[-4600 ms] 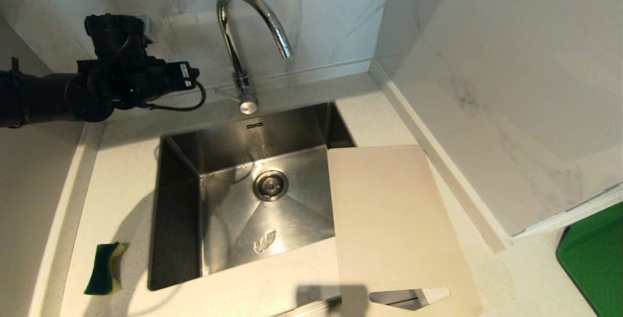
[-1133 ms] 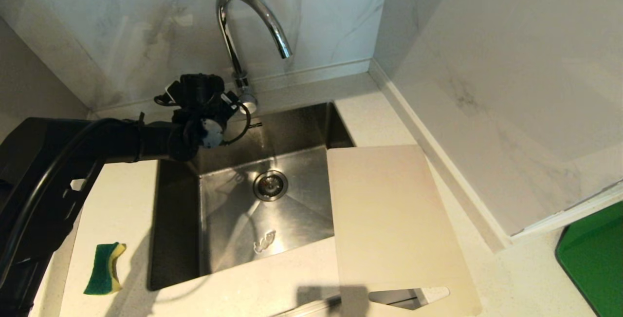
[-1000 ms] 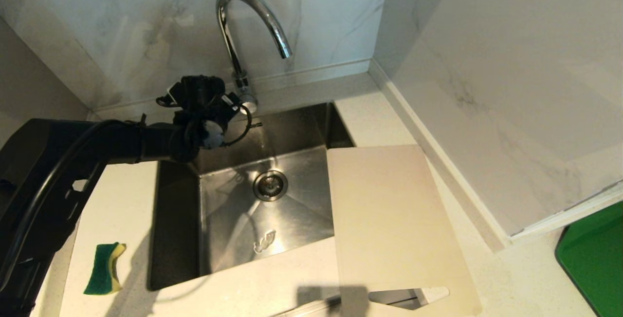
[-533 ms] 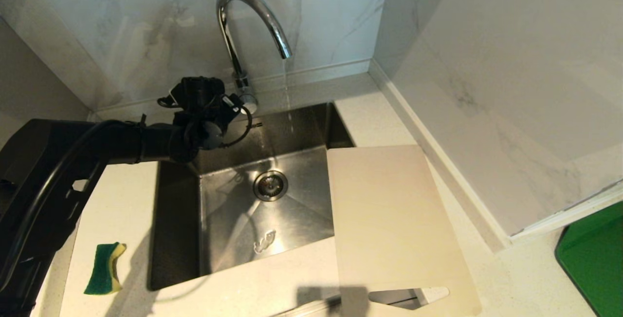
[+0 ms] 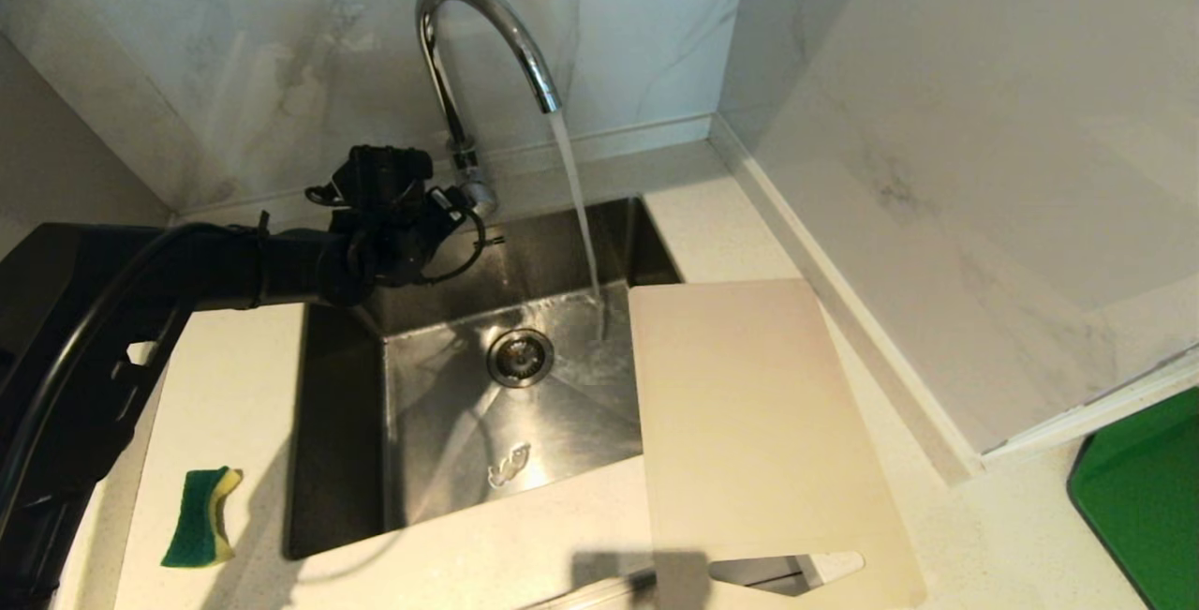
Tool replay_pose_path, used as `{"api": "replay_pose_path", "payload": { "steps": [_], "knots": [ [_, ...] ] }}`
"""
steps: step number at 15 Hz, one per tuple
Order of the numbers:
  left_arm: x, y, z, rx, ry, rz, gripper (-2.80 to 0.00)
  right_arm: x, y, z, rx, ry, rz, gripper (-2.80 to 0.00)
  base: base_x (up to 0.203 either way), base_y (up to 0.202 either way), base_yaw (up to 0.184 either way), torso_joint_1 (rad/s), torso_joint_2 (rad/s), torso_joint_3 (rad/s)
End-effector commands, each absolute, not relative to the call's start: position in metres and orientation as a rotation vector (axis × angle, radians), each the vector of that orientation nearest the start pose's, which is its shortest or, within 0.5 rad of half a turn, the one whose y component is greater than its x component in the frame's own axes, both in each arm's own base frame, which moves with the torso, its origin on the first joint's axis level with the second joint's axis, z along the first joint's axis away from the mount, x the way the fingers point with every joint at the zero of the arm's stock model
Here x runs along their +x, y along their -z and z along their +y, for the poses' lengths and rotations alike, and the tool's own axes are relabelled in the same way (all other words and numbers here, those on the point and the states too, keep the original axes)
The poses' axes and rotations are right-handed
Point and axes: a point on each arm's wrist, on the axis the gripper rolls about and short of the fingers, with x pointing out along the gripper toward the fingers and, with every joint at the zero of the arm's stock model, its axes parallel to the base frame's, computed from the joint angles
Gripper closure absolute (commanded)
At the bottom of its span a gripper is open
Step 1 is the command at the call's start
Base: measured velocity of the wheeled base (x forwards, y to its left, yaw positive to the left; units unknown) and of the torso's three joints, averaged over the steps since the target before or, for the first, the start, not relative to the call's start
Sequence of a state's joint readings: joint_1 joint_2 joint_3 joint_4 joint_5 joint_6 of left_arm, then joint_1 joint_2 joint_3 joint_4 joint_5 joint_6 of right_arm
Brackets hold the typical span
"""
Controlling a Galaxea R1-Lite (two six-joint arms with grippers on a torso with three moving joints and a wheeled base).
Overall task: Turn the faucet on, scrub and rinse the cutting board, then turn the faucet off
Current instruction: Turn on the tap
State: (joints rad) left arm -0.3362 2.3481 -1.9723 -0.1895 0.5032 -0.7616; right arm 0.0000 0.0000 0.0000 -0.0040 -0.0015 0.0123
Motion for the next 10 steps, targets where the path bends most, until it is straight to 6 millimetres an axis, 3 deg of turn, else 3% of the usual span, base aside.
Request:
{"api": "replay_pose_path", "payload": {
  "steps": [1, 7, 10],
  "knots": [
    [0.473, -0.204, -0.154, -0.689, -0.225, 0.09, -2.8, -0.023, -0.076, 0.0, 0.012, 0.002, -0.004, 0.0, 0.0, 0.0, 0.0, 0.0, 0.0, 0.0],
    [0.471, -0.208, -0.154, -0.697, -0.203, 0.101, -2.8, -0.023, -0.076, 0.0, 0.012, 0.002, -0.003, 0.0, 0.0, 0.0, 0.0, 0.0, 0.0, 0.0],
    [0.463, -0.226, -0.153, -0.715, -0.188, 0.065, -2.8, -0.023, -0.076, 0.0, 0.012, 0.002, -0.003, 0.0, 0.0, 0.0, 0.0, 0.0, 0.0, 0.0]
  ]
}}
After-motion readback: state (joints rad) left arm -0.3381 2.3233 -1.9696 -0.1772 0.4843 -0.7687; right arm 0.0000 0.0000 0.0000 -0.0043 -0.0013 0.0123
